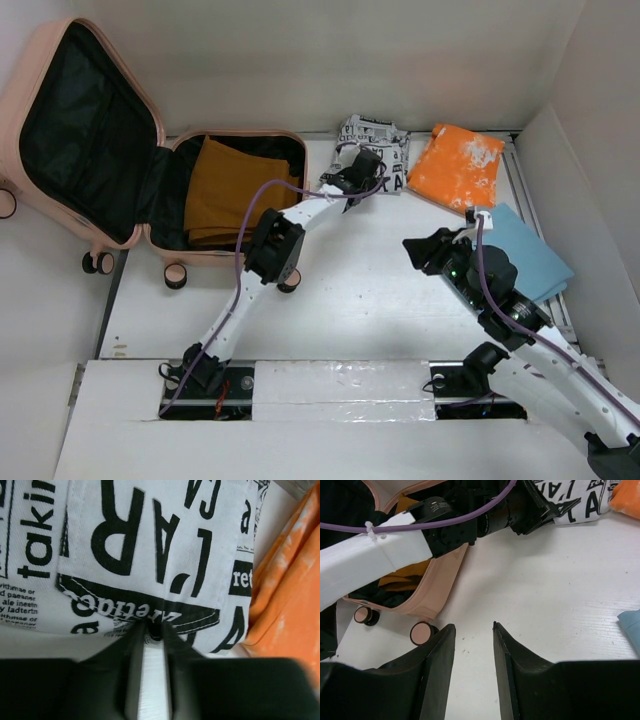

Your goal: Pack the luggage

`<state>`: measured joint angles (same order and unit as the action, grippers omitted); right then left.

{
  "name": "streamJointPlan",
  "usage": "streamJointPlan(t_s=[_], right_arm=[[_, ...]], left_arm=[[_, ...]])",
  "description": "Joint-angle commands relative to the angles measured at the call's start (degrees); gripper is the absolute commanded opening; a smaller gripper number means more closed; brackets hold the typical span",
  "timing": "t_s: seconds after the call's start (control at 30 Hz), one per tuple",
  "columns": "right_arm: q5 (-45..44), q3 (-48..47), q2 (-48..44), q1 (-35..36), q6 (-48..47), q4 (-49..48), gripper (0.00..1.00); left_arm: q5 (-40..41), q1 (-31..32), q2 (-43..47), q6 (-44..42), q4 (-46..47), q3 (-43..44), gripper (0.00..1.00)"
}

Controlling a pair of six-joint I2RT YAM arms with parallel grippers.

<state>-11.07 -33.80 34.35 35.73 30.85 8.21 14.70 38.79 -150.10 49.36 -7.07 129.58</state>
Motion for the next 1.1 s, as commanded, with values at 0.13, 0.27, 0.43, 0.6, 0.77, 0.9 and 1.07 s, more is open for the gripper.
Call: streamJointPlan(t_s=[0.13,0.27,0.43,0.6,0.77,0.9,1.07], right_arm=[[1.58,-0.21,-2.80,0.40,0.00,-1.44,0.42],[1.58,-0.21,-2.80,0.40,0.00,-1.44,0.42],[2.11,-0.21,-1.04,0.40,0.00,-2.58,0.42],[3.16,-0.21,-0.51,0.40,-0.53,-4.25,0.43],[4.47,-0.21,0.63,0.40,-0.53,-5.31,0.43],[4.48,-0.21,1.25,0.40,-0.53,-5.31,0.43],[5.00,-0.21,0.72,0.40,-0.53,-5.31,0.43]], left_arm=[[-6.09,-1.17,3.22,-1.10,4.07,-7.38,0.00],[-6.08,-1.17,12.88,-3.65,8.56,-20.75,0.00],[-4.94,-0.55,22.21,-9.18,10.85,-34.72,0.00],[-0.05,0.50,30.03,-10.96,10.41,-45.19,0.30],[5.15,1.12,39.53,-4.56,13.57,-53.45,0.43],[9.29,0.60,38.14,3.62,9.12,-51.12,0.52],[9.66,-0.55,27.16,12.41,-5.39,-35.39,0.47]])
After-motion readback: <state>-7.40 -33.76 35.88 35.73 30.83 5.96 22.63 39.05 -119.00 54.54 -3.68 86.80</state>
